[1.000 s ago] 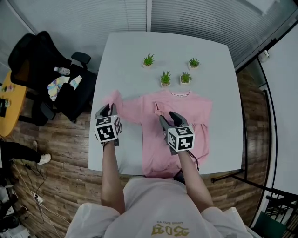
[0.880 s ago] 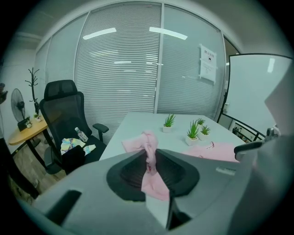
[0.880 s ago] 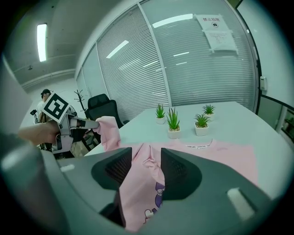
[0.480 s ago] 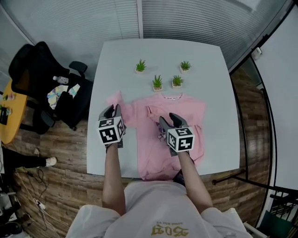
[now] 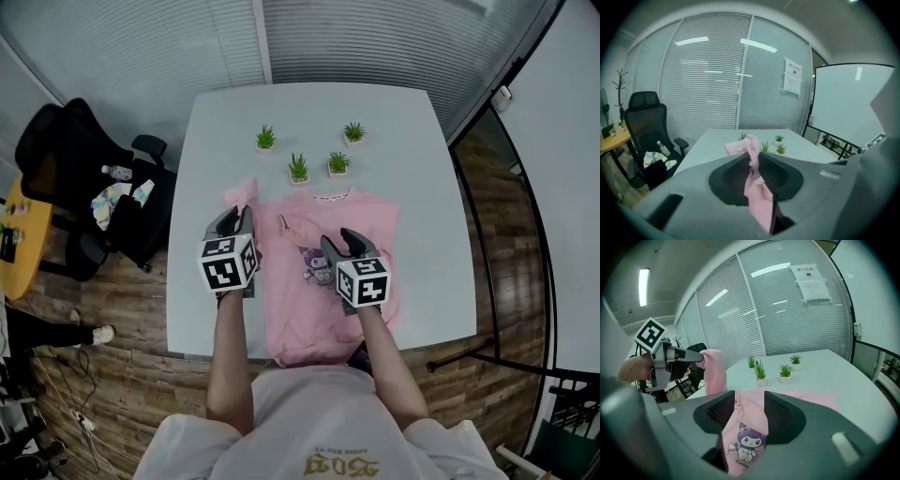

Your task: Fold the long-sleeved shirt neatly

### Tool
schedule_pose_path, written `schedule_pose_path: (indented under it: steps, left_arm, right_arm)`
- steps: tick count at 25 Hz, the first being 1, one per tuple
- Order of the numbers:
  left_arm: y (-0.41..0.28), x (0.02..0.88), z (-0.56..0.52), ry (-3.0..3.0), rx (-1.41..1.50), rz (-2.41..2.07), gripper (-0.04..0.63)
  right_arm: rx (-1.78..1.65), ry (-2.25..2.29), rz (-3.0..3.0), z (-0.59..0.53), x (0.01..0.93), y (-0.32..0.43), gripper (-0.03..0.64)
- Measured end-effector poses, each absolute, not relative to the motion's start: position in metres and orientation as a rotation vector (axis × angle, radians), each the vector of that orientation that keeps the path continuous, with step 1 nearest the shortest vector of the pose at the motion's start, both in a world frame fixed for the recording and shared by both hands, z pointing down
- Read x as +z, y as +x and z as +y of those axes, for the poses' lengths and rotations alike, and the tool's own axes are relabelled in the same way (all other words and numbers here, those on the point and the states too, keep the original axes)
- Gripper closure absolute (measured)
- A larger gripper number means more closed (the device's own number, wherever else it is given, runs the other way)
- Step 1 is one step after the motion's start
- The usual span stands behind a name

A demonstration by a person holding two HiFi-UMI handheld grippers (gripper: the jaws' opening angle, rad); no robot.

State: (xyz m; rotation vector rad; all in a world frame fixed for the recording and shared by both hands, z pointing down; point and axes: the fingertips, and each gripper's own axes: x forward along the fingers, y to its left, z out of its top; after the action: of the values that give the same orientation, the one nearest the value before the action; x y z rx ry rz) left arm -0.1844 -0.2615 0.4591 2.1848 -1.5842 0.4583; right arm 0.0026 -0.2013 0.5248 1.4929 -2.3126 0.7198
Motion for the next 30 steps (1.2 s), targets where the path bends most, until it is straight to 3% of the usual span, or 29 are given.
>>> schedule_pose_path:
  steps: [30]
  left_arm:
    - [0.012, 0.493, -0.263, 2.310, 0.627, -1.400, 0.523]
  right_arm:
    - [0.870, 1.647, -2.310, -0.185, 0.527, 0.145, 0.416]
